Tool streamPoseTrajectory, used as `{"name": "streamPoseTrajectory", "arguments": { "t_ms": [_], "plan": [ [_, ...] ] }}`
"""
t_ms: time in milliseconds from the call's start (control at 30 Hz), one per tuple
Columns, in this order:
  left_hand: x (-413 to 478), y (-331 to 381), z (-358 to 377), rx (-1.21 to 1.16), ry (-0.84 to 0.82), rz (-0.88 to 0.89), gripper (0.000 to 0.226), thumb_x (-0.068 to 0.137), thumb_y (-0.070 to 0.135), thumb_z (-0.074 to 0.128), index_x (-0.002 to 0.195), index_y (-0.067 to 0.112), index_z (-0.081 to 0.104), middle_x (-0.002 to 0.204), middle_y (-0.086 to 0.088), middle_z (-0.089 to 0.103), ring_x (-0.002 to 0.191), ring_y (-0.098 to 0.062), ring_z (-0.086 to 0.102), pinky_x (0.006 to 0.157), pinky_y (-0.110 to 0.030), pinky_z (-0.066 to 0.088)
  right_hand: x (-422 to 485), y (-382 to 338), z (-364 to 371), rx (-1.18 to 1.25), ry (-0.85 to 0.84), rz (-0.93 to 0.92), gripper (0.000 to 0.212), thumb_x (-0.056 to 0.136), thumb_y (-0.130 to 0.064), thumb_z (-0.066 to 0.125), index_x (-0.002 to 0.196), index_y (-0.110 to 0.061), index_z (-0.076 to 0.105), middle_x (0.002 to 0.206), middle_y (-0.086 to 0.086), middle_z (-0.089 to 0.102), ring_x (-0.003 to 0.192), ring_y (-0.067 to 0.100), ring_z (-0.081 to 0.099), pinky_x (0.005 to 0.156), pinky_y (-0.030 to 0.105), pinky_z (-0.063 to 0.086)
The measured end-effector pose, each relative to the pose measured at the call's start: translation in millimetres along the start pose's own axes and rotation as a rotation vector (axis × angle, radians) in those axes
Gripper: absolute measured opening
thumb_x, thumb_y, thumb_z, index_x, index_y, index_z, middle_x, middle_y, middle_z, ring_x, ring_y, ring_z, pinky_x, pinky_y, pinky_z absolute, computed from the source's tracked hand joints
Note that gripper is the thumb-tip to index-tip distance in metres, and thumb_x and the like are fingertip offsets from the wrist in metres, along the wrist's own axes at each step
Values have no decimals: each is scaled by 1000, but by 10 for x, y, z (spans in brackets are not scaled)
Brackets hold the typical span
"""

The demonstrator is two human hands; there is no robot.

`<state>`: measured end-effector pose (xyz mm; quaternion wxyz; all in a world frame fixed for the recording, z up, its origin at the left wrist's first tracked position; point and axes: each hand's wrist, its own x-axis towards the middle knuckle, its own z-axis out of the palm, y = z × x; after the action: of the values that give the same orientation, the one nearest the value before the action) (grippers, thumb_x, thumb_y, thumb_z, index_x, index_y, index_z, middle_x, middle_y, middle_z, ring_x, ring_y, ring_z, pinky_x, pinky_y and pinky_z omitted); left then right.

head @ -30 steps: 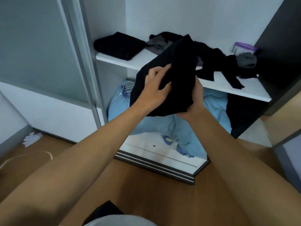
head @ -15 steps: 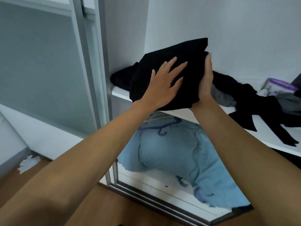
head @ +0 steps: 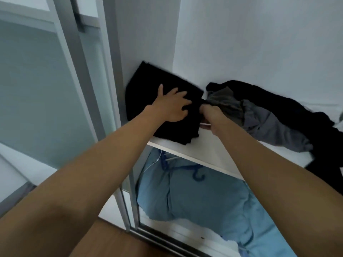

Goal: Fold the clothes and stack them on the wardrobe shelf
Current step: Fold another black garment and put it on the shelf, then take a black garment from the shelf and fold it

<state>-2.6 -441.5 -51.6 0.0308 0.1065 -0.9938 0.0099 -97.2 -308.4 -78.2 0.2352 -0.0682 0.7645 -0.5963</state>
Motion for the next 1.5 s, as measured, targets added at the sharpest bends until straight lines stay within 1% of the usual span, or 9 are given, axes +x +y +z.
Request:
{"name": "streamPoseTrajectory", "arguments": {
  "t_ms": [167,267,433,667,833,967,1067,1300,1500],
  "plan": [
    [316,-297,421,-36,22,-181,67,95,64,36,155,36,25,169,0,5,154,-32,-3,110,-73,-12,250,25,20,-58,87,-112,38,97,-37,52,126,-12,54,109,3,59,89,14,56,78,32,46],
    [506,-337,472,-93,-11,-221,72,90,72,33,154,40,27,168,1,11,154,-34,-3,108,-75,-12,399,-67,278,-154,77,-286,54,97,-34,53,146,-15,42,145,8,49,123,20,52,102,33,43],
    [699,-390,743,-148,-34,-189,62,97,63,27,155,42,21,168,6,10,154,-29,-2,110,-74,-5,606,205,511,-512,61,-341,52,104,-19,41,154,-9,30,159,14,34,145,27,32,120,36,22],
    [800,-357,696,-167,-6,-207,53,101,48,28,154,38,30,165,6,22,153,-27,10,115,-69,-5,609,259,262,-418,-70,-367,47,104,-19,43,151,-15,39,154,6,42,140,19,39,109,23,30],
    [783,190,425,-467,149,-178,45,101,36,36,140,17,48,144,-8,52,132,-31,48,114,-52,28,512,231,-436,-500,23,-472,33,97,-16,58,129,-8,62,130,7,63,120,20,58,100,23,42],
    [879,829,241,-586,197,-12,43,97,28,50,138,18,51,139,-4,56,126,-25,53,110,-40,36,527,216,-1291,-694,220,-534,31,93,-17,63,122,-9,66,125,8,66,116,22,60,96,22,40],
    [1065,1305,182,-658,148,23,44,96,28,56,138,16,53,139,-4,57,127,-23,53,100,-26,37,616,293,-2008,-858,270,-426,45,89,-32,70,128,-13,62,131,9,62,121,30,57,102,40,47],
    [1645,2259,304,-549,180,98,42,92,32,61,131,16,58,139,-4,56,131,-23,48,115,-44,32,983,560,-3374,-1033,484,-217,67,87,-42,66,146,-22,40,157,9,30,143,37,26,110,61,28],
    [2019,2978,795,-284,-127,110,55,93,31,54,146,26,44,155,-1,38,148,-27,24,121,-50,15,1346,674,-3929,-1111,414,-187,42,98,-49,50,132,-26,59,133,14,56,124,40,49,101,56,33]
  ]
}}
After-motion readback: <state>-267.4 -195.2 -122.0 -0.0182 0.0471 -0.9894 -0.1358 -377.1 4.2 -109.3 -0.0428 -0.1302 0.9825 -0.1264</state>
